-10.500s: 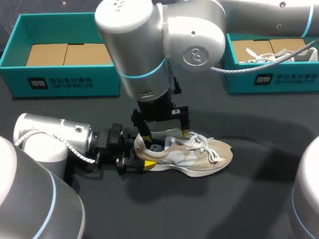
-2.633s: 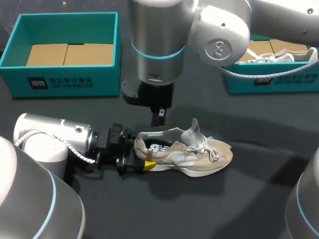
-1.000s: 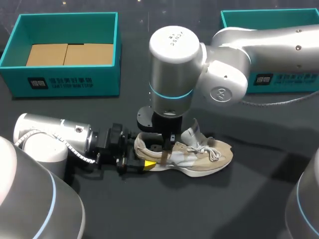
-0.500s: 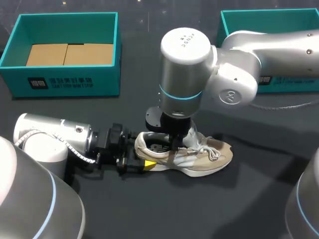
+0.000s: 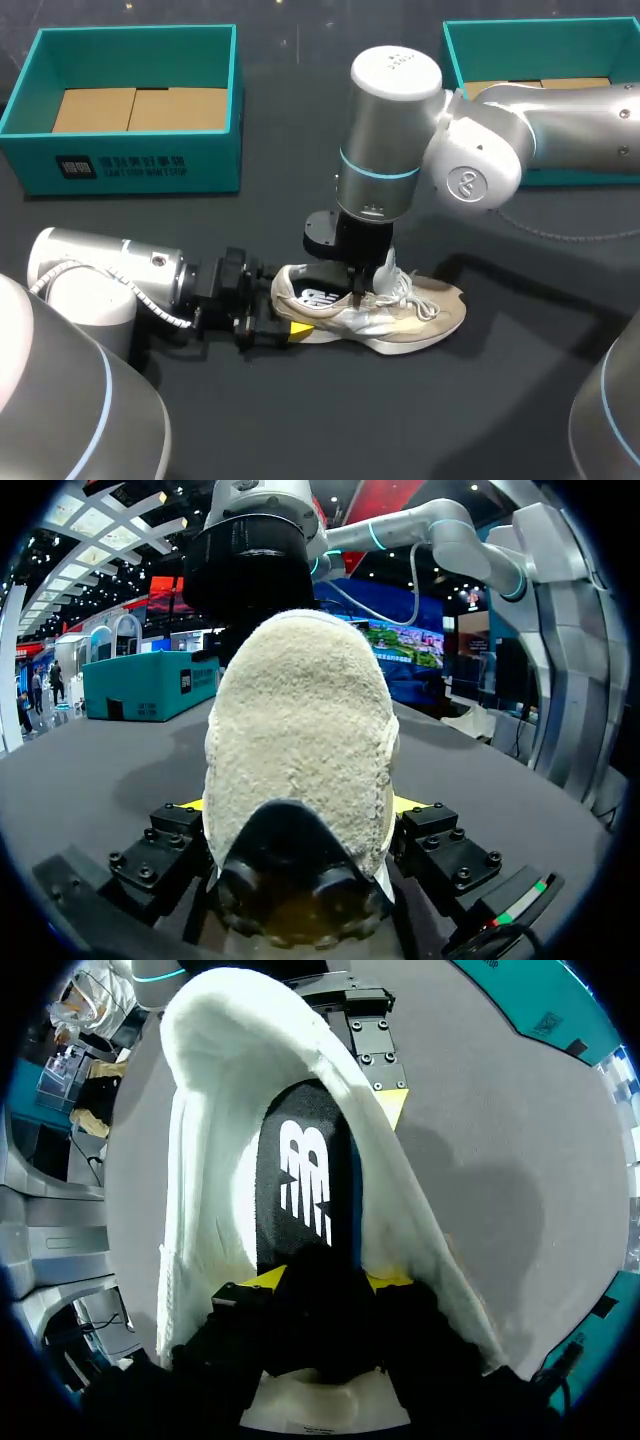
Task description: Take the shoe out of the shoebox, open the shoe tongue, remove and reinsert the insole, then place the shoe into the shoebox
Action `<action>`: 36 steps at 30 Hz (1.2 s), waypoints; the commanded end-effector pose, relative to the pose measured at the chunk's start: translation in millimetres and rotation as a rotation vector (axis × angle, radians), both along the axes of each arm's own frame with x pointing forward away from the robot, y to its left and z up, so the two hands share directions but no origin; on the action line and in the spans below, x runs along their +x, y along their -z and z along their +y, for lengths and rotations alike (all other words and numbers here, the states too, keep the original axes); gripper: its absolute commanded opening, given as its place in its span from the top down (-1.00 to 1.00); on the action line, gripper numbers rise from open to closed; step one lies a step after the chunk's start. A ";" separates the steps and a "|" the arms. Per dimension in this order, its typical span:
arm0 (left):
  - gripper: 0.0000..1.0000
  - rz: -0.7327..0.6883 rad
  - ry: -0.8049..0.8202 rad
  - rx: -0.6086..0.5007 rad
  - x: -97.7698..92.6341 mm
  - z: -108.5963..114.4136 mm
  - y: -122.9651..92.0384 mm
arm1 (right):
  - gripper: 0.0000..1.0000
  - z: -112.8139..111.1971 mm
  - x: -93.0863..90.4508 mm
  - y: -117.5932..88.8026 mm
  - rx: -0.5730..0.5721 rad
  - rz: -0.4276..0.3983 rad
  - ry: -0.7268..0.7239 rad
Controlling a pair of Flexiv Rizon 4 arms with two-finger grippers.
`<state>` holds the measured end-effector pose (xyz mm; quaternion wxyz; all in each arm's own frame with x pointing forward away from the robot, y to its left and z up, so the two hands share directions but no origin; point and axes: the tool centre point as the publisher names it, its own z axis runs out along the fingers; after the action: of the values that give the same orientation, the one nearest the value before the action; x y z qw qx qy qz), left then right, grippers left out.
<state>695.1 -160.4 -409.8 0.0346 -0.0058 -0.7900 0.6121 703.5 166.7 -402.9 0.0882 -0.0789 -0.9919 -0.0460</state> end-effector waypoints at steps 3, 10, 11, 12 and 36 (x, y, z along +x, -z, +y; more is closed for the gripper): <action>1.00 -0.002 -0.001 0.002 -2.7 -1.0 1.5 | 0.29 2.7 -14.5 17.2 0.013 0.045 0.016; 1.00 -0.002 -0.001 0.002 -2.7 -1.0 1.5 | 1.00 1.2 -30.0 9.6 0.017 0.039 0.046; 1.00 -0.002 -0.001 0.002 -2.7 -1.0 1.5 | 1.00 0.8 -31.0 7.6 0.018 0.033 0.049; 1.00 -0.002 -0.001 0.002 -2.7 -1.0 1.5 | 1.00 0.7 -31.6 6.0 0.018 0.027 0.051; 1.00 -0.002 -0.001 0.002 -2.7 -1.0 1.5 | 1.00 -22.0 -18.8 -36.0 0.298 -0.182 -0.013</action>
<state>693.7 -160.4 -409.5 0.0340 -0.0068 -0.7897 0.6125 690.0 158.4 -367.9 0.0147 -0.0557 -0.9870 -0.1503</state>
